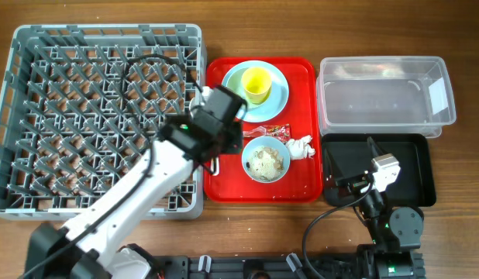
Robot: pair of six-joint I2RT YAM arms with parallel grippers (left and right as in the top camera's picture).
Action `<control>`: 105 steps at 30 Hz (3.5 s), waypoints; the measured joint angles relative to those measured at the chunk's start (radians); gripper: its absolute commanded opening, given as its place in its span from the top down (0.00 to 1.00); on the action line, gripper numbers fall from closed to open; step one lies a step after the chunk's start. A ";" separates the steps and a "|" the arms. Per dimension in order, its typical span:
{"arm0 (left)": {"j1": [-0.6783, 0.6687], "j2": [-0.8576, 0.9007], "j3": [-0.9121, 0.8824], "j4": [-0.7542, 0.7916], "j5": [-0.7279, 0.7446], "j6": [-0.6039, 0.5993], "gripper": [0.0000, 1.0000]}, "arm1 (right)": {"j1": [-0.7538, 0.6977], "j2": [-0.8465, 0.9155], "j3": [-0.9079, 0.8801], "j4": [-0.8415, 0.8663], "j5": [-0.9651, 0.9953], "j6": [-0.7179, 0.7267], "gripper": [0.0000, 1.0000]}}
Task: Sort waste into correct bins and load items into the dishwasher rack
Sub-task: 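Release the spoon and move the left gripper to the white fork, then grasp the white fork and carry it into the dish rack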
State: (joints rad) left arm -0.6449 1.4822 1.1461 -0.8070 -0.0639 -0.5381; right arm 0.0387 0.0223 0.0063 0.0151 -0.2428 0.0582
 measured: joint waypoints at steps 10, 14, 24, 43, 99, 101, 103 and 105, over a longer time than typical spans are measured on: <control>-0.069 0.268 0.000 0.080 -0.270 -0.154 0.74 | 0.000 0.000 0.000 0.000 0.000 0.000 0.00; -0.069 0.329 0.000 0.098 -0.322 -0.164 0.71 | 0.000 0.000 0.000 0.000 0.000 0.000 0.00; -0.069 0.354 -0.003 0.117 -0.359 -0.165 0.77 | 0.000 0.000 0.000 0.000 0.000 0.000 0.00; -0.070 0.354 -0.114 0.244 -0.351 -0.164 0.79 | 0.000 0.000 0.000 0.000 0.000 0.000 0.00; 0.356 -0.081 0.026 0.074 -0.217 0.179 0.96 | 0.000 0.000 0.000 0.000 0.000 0.000 0.00; 0.356 -0.044 0.026 0.086 -0.218 0.182 0.96 | 0.000 0.000 0.000 0.000 0.000 0.000 0.00; 0.356 -0.012 0.026 0.104 -0.218 0.182 0.96 | 0.000 0.000 0.000 0.000 0.000 0.000 0.00; 0.356 0.033 0.026 0.131 -0.218 0.182 0.96 | 0.000 0.000 0.000 0.000 0.000 0.000 0.00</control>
State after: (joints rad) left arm -0.2886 1.5150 1.1721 -0.6758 -0.2817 -0.3557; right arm 0.0387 0.0227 0.0063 0.0151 -0.2428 0.0582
